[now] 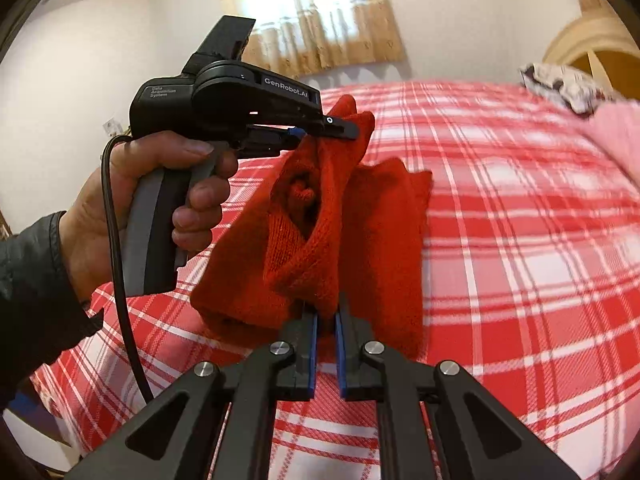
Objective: Fold small clothes
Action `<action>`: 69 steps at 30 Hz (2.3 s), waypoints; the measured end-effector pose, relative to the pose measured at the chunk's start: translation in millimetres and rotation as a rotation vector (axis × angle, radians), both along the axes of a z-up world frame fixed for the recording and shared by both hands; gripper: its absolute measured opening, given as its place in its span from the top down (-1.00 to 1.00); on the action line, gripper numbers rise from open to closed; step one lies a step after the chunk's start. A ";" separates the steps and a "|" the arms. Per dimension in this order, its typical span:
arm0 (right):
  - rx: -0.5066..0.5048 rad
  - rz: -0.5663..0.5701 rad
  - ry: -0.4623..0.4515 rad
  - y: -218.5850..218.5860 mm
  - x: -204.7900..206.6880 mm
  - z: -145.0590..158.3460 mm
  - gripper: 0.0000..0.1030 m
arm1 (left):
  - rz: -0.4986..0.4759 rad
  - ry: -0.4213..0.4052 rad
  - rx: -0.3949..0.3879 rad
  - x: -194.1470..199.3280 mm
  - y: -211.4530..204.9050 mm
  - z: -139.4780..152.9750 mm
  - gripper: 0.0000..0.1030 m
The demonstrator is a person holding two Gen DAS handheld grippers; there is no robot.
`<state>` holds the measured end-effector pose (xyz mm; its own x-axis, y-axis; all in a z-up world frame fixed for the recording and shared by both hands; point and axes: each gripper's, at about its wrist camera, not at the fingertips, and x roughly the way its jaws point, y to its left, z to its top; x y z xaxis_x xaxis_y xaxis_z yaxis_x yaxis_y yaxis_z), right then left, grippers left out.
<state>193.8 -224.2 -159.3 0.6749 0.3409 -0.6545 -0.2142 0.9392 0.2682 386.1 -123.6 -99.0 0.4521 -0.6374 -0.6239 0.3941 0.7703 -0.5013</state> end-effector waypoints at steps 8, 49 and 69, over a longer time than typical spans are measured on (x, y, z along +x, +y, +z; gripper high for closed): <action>0.094 -0.042 0.068 -22.4 3.1 -14.2 0.87 | -0.037 -0.011 0.096 2.3 -31.5 -11.6 0.75; 0.154 -0.131 0.059 -43.9 -6.0 -34.3 0.79 | 0.114 -0.246 0.491 -145.4 27.8 -52.1 -0.78; 0.101 -0.245 -0.097 -50.5 -29.7 9.0 0.40 | 0.270 -0.188 0.415 -184.5 83.1 -45.1 -1.00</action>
<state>164.1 -274.7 -150.3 0.8032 0.2200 -0.5537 -0.0135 0.9358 0.3522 201.6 -40.5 -144.1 0.6945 -0.1994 -0.6913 0.2078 0.9755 -0.0727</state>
